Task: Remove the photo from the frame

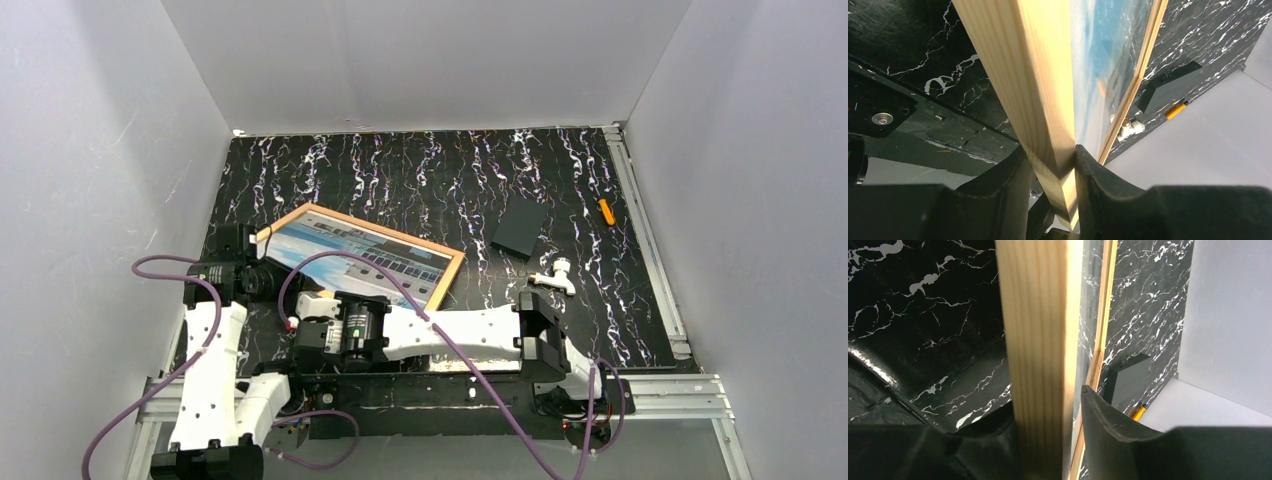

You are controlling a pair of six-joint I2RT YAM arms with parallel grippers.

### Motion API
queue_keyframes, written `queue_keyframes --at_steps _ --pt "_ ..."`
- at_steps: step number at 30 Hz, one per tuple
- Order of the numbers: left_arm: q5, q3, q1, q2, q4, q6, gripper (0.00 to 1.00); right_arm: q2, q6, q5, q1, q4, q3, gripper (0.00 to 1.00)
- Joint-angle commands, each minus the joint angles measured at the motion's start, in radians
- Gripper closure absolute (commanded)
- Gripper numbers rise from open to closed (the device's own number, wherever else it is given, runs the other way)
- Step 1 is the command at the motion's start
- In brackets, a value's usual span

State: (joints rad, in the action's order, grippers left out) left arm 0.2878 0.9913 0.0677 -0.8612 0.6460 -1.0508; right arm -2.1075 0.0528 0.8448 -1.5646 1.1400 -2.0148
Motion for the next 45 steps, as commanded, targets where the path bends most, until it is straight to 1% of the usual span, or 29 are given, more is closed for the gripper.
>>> queue_keyframes --at_steps 1,3,4,5,7,9,10,12,13,15,18,20,23,27,30,33,37,42,45 --pt "-0.099 0.023 -0.006 0.006 0.159 0.06 1.0 0.004 -0.003 0.128 -0.011 0.067 -0.054 0.6" --pt "-0.107 0.029 -0.006 0.01 0.147 0.068 1.0 0.01 -0.006 0.142 -0.011 0.066 -0.05 0.71" --pt "-0.109 0.039 -0.006 0.008 0.143 0.078 0.98 0.012 -0.008 0.15 -0.011 0.066 -0.051 0.8" --pt "-0.112 0.053 -0.006 0.006 0.143 0.091 0.87 0.014 -0.009 0.151 -0.01 0.062 -0.055 0.88" --pt "-0.121 0.081 -0.007 0.005 0.14 0.117 0.62 0.022 -0.018 0.151 -0.01 0.052 -0.063 0.99" --pt "-0.135 0.122 -0.006 0.003 0.134 0.154 0.34 0.032 -0.039 0.153 -0.009 0.036 -0.069 0.99" --pt "-0.14 0.144 -0.007 0.003 0.137 0.174 0.23 0.037 -0.046 0.155 -0.008 0.031 -0.076 0.99" --pt "-0.15 0.201 -0.006 0.002 0.139 0.222 0.06 0.045 -0.05 0.138 -0.003 0.034 -0.109 0.99" --pt "-0.155 0.234 -0.006 0.003 0.141 0.247 0.03 0.053 -0.049 0.126 0.0 0.035 -0.123 0.99" --pt "-0.177 0.314 -0.006 -0.001 0.164 0.29 0.02 0.073 -0.08 0.084 0.009 0.032 -0.145 0.99" --pt "-0.233 0.486 -0.007 -0.028 0.226 0.35 0.02 0.12 -0.096 0.027 0.025 0.0 -0.154 0.99" --pt "-0.268 0.569 -0.005 -0.034 0.255 0.376 0.02 0.145 -0.095 -0.022 0.042 -0.003 -0.186 0.99" --pt "-0.329 0.637 -0.006 -0.019 0.263 0.4 0.02 0.165 -0.075 -0.101 0.087 0.025 -0.254 0.99" --pt "-0.342 0.675 -0.006 0.007 0.26 0.413 0.02 0.195 -0.004 -0.22 0.175 0.057 -0.318 0.99" --pt "-0.334 0.678 -0.006 0.018 0.269 0.42 0.02 0.237 0.064 -0.364 0.267 0.055 -0.33 0.99" --pt "-0.332 0.656 -0.006 0.03 0.278 0.428 0.02 0.279 0.124 -0.464 0.379 0.041 -0.29 0.99" --pt "-0.291 0.583 -0.007 0.048 0.275 0.425 0.02 0.355 0.205 -0.588 0.509 -0.018 -0.167 0.99" --pt "-0.143 0.462 -0.007 0.057 0.247 0.425 0.02 0.452 0.296 -0.746 0.658 -0.108 0.007 0.99" --pt "-0.054 0.388 -0.006 0.059 0.226 0.431 0.02 0.496 0.324 -0.805 0.722 -0.16 0.101 0.99"
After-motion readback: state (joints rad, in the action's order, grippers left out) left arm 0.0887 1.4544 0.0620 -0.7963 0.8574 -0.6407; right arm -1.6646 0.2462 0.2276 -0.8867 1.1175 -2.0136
